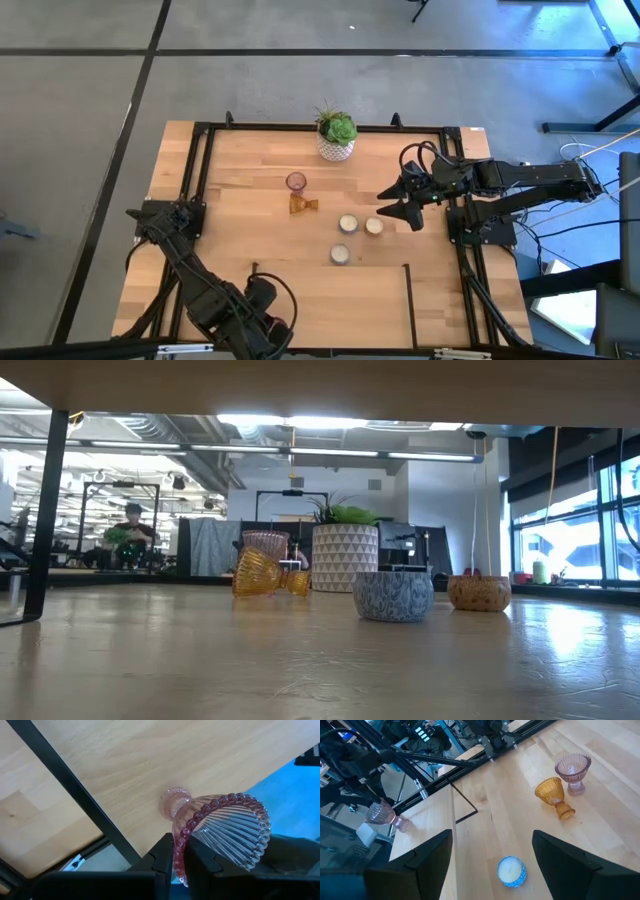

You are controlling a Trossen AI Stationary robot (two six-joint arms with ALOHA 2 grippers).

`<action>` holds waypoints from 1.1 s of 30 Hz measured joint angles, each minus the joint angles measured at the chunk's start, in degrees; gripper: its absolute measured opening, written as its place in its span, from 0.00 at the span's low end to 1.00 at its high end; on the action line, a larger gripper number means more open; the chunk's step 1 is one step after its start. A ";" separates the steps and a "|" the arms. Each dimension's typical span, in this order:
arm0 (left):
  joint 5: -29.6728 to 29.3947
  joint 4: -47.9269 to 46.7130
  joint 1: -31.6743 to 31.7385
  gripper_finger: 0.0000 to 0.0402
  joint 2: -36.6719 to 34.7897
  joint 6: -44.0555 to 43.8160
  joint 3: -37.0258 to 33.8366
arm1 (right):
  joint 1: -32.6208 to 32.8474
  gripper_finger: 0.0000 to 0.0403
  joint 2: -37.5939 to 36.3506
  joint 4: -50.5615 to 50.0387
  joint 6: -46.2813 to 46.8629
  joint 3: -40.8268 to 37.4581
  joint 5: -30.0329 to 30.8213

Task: Pick & Place candle stick holders
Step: Put the bottom pink candle holder on the shelf, then put the orange scented candle on the shelf

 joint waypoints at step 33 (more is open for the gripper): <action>-9.60 -3.38 1.10 0.36 -3.32 -0.85 0.46 | -0.01 0.69 0.00 -2.51 -0.01 0.00 -0.12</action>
